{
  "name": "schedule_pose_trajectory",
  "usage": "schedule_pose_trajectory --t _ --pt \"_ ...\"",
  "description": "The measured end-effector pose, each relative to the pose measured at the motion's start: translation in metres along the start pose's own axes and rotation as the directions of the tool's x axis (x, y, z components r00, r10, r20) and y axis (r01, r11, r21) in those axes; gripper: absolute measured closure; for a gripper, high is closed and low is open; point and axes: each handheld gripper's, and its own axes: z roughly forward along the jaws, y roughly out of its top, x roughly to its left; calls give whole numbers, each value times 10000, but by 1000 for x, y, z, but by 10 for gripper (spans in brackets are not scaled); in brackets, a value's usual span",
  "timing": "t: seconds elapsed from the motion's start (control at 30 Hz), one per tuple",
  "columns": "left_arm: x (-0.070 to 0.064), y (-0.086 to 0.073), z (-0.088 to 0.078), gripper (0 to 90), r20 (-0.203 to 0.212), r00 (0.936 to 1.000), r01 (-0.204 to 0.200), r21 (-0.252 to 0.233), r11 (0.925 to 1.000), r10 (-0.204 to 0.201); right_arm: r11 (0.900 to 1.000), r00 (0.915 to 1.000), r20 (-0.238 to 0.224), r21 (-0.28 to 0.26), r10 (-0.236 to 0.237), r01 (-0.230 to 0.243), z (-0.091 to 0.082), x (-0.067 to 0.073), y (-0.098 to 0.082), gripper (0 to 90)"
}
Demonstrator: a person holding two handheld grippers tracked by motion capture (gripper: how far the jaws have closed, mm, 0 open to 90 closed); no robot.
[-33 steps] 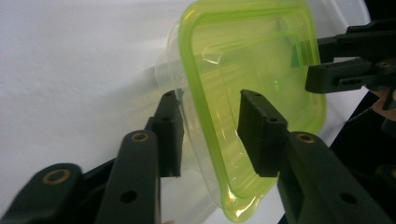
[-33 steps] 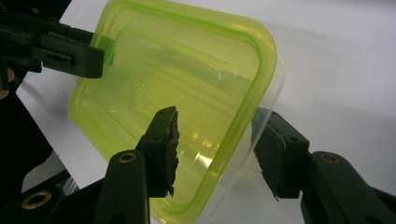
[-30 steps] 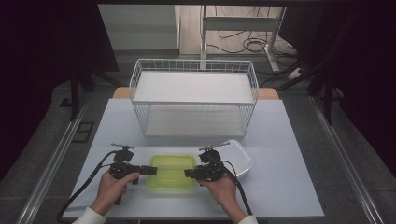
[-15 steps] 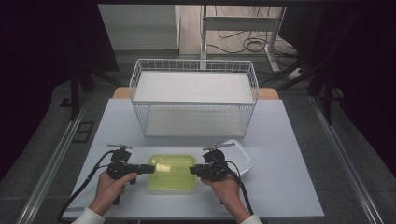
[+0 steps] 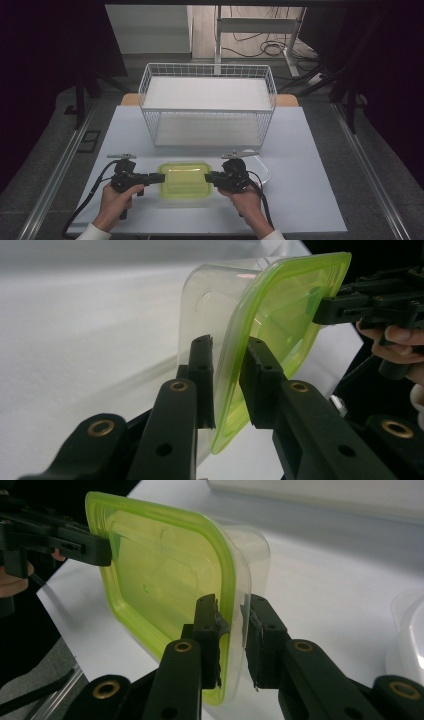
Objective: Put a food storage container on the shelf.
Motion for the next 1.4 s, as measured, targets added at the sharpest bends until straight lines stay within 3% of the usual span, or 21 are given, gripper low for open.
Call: schedule_pose_trajectory --t 0.07,0.17,0.5,0.73,0.9,1.2,1.4 --pt "-2 1 -2 769 38 10000 -86 -117 9999 86 10000 10000 -26 -45 -15 15 -1 1 1 764" --pt "-12 4 -7 772 -205 9981 -593 -345 9976 586 9990 9994 43 -295 -347 348 -8 3 3 766" --pt "-22 9 -9 772 -210 9951 -976 -559 9937 965 9947 9968 153 -657 -788 796 -19 5 6 767" --pt "-33 17 -15 772 -197 9909 -1345 -915 9867 1332 9865 9926 283 -1112 -1179 1204 -33 10 11 768" --pt "-42 23 -19 772 -210 9871 -1601 -1130 9806 1588 9747 9867 388 -1541 -1577 1618 -44 13 16 769" --pt "-52 34 -19 772 -366 9777 -2100 -1247 9697 2070 9667 9829 503 -1783 -1774 1836 -52 10 19 770" --pt "-58 41 -19 772 -230 9741 -2258 -1400 9641 2248 9574 9803 496 -2106 -1912 1974 -62 8 22 770"
